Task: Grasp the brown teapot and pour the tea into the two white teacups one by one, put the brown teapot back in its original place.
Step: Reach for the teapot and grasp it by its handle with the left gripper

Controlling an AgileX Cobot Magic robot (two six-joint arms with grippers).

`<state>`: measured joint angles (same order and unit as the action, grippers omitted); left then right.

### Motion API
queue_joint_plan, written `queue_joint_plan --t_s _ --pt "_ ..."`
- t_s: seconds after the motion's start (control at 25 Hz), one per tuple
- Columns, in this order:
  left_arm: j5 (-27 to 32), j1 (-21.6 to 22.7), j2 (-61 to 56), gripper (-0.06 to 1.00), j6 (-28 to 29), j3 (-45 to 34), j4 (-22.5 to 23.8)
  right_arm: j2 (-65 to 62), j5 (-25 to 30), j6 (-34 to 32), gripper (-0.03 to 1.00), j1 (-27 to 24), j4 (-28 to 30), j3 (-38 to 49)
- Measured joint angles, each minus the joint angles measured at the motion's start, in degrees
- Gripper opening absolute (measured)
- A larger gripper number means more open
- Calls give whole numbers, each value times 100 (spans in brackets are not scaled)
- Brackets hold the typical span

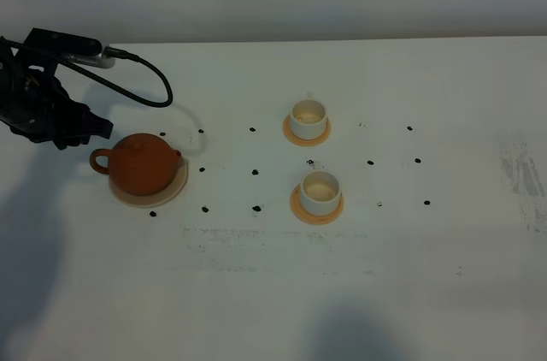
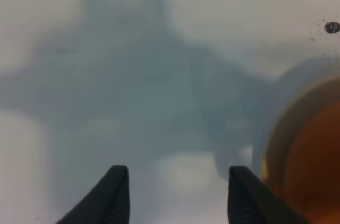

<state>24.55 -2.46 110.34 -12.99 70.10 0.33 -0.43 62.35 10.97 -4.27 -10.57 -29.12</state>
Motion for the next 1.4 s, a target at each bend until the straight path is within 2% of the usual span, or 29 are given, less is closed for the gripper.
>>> queue_joint_plan --t_s 0.68,1.4 --pt "-233 -106 285 44 18 2 -412 0 0 0 44 0 -6 0" --pt "689 -95 285 44 33 49 -335 0 0 0 44 0 -6 0"
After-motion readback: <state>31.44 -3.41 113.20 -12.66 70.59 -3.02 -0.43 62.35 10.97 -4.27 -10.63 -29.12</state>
